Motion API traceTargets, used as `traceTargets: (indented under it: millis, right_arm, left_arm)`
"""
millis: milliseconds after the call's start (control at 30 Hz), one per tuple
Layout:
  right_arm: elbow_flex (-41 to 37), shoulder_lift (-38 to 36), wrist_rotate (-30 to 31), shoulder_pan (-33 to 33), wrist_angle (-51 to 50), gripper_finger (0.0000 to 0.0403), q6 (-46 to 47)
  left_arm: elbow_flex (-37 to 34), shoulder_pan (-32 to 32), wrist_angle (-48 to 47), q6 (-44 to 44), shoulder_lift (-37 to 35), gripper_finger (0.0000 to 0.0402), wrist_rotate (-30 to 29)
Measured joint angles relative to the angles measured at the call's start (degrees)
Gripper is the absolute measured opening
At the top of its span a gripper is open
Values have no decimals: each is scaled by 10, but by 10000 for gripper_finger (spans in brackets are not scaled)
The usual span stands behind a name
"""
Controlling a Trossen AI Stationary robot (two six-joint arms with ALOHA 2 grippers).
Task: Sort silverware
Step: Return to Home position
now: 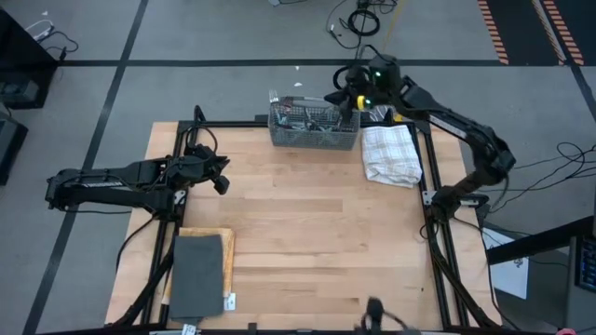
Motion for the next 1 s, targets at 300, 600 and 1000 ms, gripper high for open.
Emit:
traceTargets:
  millis: [300, 600, 1000]
  right_arm:
    - [0, -223, -73, 123, -109, 0, -1]
    - [0, -522, -60, 192, -375, 0, 29]
    - [-343, -870, -138, 168, -64, 0, 172]
  left_arm:
    - [0, -9, 264, 41, -16, 63, 123]
    - [1, -17, 411, 135, -167, 63, 281]
    - [0, -17, 149, 46, -384, 63, 167]
